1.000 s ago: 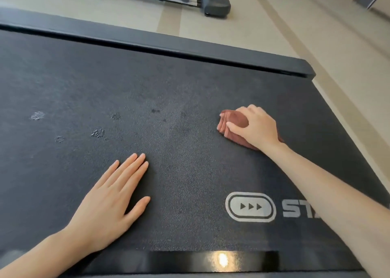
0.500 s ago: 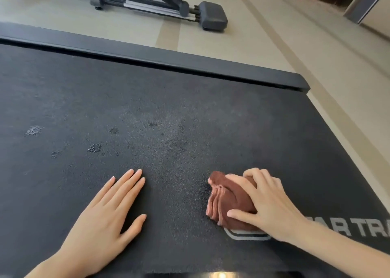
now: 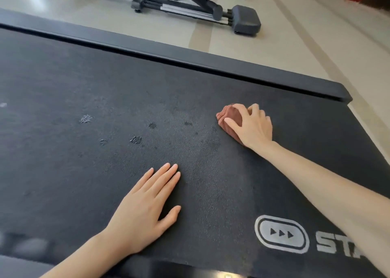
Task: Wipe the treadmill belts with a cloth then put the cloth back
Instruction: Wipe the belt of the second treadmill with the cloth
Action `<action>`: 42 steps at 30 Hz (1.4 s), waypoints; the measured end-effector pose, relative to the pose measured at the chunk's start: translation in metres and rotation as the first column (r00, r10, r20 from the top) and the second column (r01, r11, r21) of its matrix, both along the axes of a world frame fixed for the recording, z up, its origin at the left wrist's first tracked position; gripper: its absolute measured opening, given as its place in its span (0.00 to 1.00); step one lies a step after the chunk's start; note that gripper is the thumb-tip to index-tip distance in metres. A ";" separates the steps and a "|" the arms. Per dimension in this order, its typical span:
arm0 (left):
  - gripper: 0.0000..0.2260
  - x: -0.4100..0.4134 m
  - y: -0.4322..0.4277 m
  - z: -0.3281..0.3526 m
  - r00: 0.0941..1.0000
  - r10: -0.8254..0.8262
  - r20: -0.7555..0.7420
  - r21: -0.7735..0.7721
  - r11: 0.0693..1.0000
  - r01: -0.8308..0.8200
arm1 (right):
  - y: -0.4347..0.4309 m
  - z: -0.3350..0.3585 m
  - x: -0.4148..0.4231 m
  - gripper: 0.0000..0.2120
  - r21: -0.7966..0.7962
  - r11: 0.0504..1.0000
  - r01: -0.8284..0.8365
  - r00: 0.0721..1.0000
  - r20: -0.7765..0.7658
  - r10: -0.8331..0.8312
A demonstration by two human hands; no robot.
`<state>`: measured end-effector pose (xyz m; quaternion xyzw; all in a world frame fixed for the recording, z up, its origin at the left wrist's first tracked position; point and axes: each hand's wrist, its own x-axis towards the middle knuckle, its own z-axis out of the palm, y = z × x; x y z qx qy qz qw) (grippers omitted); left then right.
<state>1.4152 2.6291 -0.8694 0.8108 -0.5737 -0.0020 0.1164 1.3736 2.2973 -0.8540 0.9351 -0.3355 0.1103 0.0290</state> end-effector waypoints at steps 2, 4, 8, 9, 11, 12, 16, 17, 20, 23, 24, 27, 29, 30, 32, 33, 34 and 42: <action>0.27 -0.001 0.001 0.001 1.000 0.009 0.003 -0.004 1.000 -0.009 | 0.026 -0.004 0.011 0.25 -0.004 0.999 -0.052 0.999 0.010 0.052; 0.27 -0.002 0.001 0.002 1.000 0.008 0.002 -0.009 1.000 -0.008 | 0.055 -0.005 0.010 0.25 -0.005 0.989 -0.147 0.989 0.025 0.147; 0.25 0.002 0.004 0.004 0.999 0.035 -0.005 -0.022 0.999 -0.035 | 0.092 -0.007 -0.021 0.25 -0.053 0.906 -0.421 0.904 0.054 0.423; 0.25 0.005 0.007 0.004 0.998 0.058 -0.013 -0.025 0.998 -0.059 | 0.091 -0.007 -0.028 0.24 -0.056 0.881 -0.471 0.879 0.063 0.473; 0.25 0.014 0.014 0.004 0.994 0.105 -0.034 -0.034 0.994 -0.106 | 0.077 -0.003 -0.022 0.25 -0.046 0.850 -0.526 0.849 0.039 0.527; 0.25 0.019 0.019 0.003 0.992 0.122 -0.042 -0.037 0.992 -0.124 | 0.068 0.001 -0.010 0.26 -0.046 0.849 -0.526 0.850 0.008 0.527; 0.25 0.027 0.030 0.001 0.988 0.151 -0.033 -0.041 0.987 -0.153 | 0.040 0.003 0.070 0.24 -0.011 0.964 -0.265 0.964 -0.004 0.265; 0.25 0.027 0.030 0.001 0.988 0.153 -0.039 -0.043 0.987 -0.154 | 0.039 0.002 0.088 0.23 -0.003 0.978 -0.207 0.978 0.001 0.207; 0.26 0.028 0.029 -0.001 0.985 0.162 -0.066 -0.062 0.984 -0.166 | 0.051 -0.004 0.114 0.23 -0.054 0.978 -0.200 0.980 0.007 0.200; 0.26 0.029 0.028 -0.003 0.984 0.165 -0.069 -0.061 0.984 -0.169 | 0.068 -0.005 0.100 0.22 -0.038 0.949 -0.313 0.946 0.072 0.315; 0.26 0.030 0.028 -0.004 0.984 0.166 -0.071 -0.060 0.984 -0.170 | 0.076 -0.005 0.090 0.22 -0.024 0.933 -0.359 0.928 0.100 0.359; 0.27 0.029 0.027 -0.004 0.981 0.184 -0.063 -0.061 0.980 -0.188 | 0.106 -0.003 0.048 0.20 -0.061 0.871 -0.487 0.861 0.133 0.491; 0.27 0.029 0.026 -0.003 0.977 0.207 -0.053 -0.057 0.976 -0.210 | 0.125 -0.003 0.014 0.20 -0.074 0.823 -0.564 0.814 0.121 0.569; 0.27 0.029 0.026 -0.003 0.975 0.216 -0.051 -0.059 0.974 -0.218 | 0.131 -0.004 -0.002 0.20 -0.070 0.797 -0.599 0.789 0.118 0.603; 0.27 0.028 0.026 -0.003 0.973 0.224 -0.051 -0.059 0.972 -0.226 | 0.135 -0.008 -0.025 0.19 -0.069 0.750 -0.658 0.740 0.124 0.661; 0.27 0.028 0.026 -0.003 0.974 0.223 -0.051 -0.057 0.973 -0.226 | 0.133 -0.009 -0.030 0.19 -0.074 0.721 -0.689 0.711 0.119 0.693; 0.27 0.028 0.026 -0.004 0.974 0.219 -0.050 -0.055 0.974 -0.222 | 0.129 -0.009 -0.031 0.19 -0.075 0.694 -0.717 0.685 0.115 0.720; 0.27 0.028 0.026 -0.003 0.975 0.220 -0.038 -0.037 0.975 -0.221 | 0.061 0.001 0.068 0.21 0.012 0.948 -0.319 0.941 0.122 0.315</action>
